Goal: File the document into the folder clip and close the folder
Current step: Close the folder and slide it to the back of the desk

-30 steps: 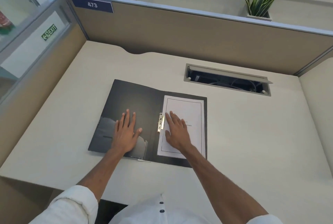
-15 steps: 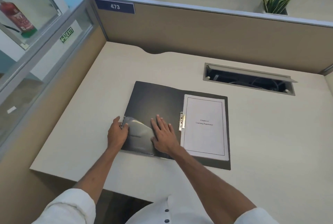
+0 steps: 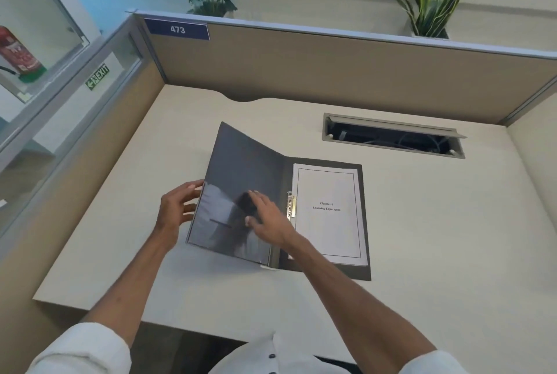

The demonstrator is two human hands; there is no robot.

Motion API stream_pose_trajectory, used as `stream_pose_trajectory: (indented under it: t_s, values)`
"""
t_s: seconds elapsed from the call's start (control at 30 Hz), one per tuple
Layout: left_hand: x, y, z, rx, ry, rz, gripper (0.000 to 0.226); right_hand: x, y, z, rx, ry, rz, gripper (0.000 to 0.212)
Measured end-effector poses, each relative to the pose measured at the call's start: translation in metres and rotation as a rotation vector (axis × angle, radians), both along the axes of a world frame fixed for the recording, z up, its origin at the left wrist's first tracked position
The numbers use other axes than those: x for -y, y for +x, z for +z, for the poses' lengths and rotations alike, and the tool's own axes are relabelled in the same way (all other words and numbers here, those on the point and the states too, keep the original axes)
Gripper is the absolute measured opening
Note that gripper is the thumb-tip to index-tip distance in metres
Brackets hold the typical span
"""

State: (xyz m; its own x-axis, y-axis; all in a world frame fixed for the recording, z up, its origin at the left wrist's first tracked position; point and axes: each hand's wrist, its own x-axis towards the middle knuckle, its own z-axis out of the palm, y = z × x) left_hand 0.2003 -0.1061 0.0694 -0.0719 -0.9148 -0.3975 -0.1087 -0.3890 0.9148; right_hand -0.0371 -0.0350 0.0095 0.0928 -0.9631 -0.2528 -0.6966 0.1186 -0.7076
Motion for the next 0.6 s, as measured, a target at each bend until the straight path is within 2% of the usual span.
stream_pose_trajectory:
  t_s: [0.13,0.33,0.47,0.6]
  values:
    - [-0.013,-0.045,0.019,-0.112,-0.046,-0.096,0.031,-0.011,-0.022,0.033,0.146,-0.085,-0.175,0.057]
    - [-0.042,-0.120,0.029,-0.036,-0.240,-0.312,0.037,-0.035,-0.054,0.057,0.394,-0.122,-0.361,0.044]
    - [-0.055,-0.151,0.013,0.178,-0.437,-0.601,0.049,-0.054,-0.083,0.072,0.607,-0.062,-0.500,0.046]
    - [-0.071,-0.173,-0.002,0.497,-0.593,-0.793,0.059,-0.077,-0.123,0.084,0.730,0.033,-0.673,0.071]
